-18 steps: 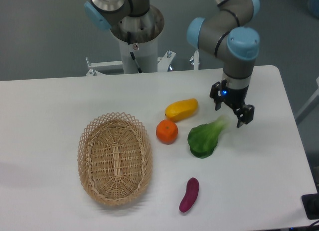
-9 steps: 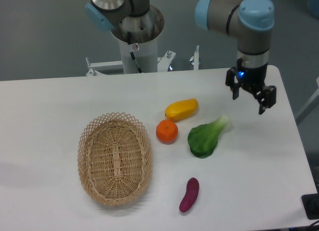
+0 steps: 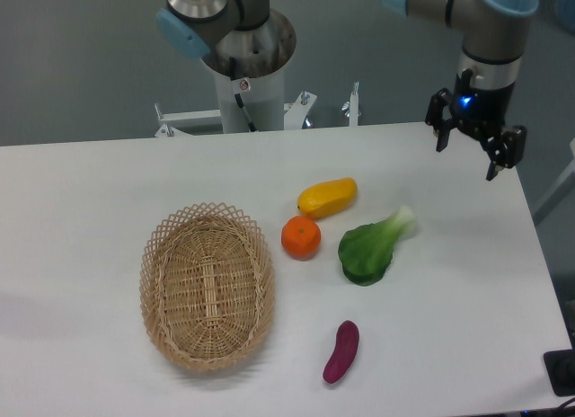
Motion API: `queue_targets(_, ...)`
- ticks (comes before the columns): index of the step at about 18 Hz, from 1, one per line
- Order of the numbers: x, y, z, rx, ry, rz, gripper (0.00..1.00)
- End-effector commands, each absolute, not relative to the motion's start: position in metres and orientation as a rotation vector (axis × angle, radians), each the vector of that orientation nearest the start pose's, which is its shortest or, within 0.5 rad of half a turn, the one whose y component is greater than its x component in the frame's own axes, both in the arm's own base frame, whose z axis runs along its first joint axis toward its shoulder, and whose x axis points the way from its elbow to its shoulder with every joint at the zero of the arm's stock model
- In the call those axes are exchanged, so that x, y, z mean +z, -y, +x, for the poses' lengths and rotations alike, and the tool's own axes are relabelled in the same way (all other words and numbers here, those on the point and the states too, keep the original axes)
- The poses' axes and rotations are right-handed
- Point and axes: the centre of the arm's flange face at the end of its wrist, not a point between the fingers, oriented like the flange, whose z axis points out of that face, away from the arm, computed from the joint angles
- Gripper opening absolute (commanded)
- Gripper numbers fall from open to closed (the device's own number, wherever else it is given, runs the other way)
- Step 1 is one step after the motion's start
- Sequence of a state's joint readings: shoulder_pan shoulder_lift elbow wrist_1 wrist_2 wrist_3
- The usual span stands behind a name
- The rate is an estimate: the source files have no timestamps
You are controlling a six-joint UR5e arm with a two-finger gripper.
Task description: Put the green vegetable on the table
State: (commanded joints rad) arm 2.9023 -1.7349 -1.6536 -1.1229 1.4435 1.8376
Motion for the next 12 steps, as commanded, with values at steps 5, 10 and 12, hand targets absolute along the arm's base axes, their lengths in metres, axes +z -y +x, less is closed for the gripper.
queue_targets(5,0.4069,-0.276,-0.5136,0.306,-0.787,-2.903,1.0)
queue_targets(10,0.4069,-0.2768,-0.5134,0.313,-0.789,-2.901,1.0)
queue_targets(12,0.4063,-0.2769,-0.5132,0.313,-0.789,-2.9,1.0)
